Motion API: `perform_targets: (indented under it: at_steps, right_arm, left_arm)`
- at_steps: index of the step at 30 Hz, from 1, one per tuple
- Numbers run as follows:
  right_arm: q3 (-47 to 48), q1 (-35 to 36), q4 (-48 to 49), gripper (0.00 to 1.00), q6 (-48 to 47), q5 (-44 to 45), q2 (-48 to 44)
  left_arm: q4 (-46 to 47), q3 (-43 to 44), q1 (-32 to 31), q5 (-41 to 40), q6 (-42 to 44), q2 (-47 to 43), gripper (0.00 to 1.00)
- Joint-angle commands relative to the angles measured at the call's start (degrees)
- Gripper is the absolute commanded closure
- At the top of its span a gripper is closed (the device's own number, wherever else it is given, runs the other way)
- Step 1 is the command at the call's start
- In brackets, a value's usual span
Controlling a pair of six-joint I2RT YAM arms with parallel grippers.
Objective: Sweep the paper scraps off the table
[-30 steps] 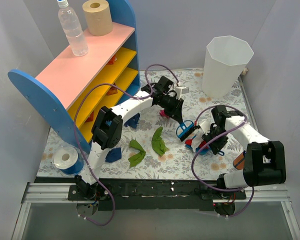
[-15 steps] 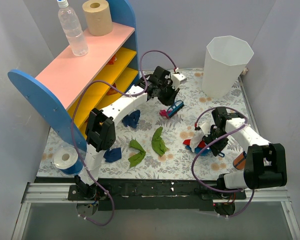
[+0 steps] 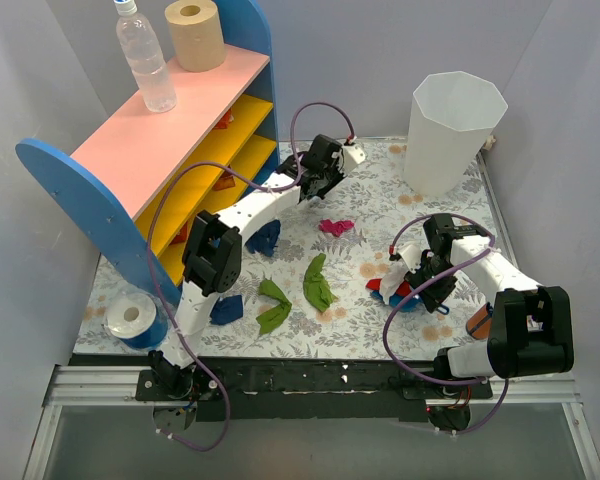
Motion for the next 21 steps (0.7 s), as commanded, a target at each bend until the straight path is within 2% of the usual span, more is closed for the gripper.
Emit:
perform_targets:
  at_steps: [1, 6, 7, 14, 21]
  right_arm:
    - [1.82, 0.25, -0.41, 0.99, -0.31, -0.16, 0.18]
    - [2.7, 0.25, -0.5, 0.99, -0.31, 0.1, 0.71]
    - [2.7, 0.25, -0.24, 0.99, -0.31, -0.07, 0.97]
    - [5.86, 0.25, 0.2, 0.99, -0.22, -0.86, 3.34]
    - [8.67, 1.65, 0.64, 0.99, -0.4, -0.78, 7.21]
  left_arm:
    - [-1.84, 1.52, 0.33, 0.41, 0.3, 1.46, 1.0]
    - [-6.49, 1.34, 0.33, 5.67, -3.13, 1.11, 1.0]
    - [-7.72, 2.03, 0.33, 9.77, -3.92, 1.11, 1.0]
    - [-14.93, 2.13, 0.33, 25.25, -13.24, 0.93, 1.0]
    - [-16.52, 1.16, -0.55, 42.05, -20.45, 0.85, 1.0]
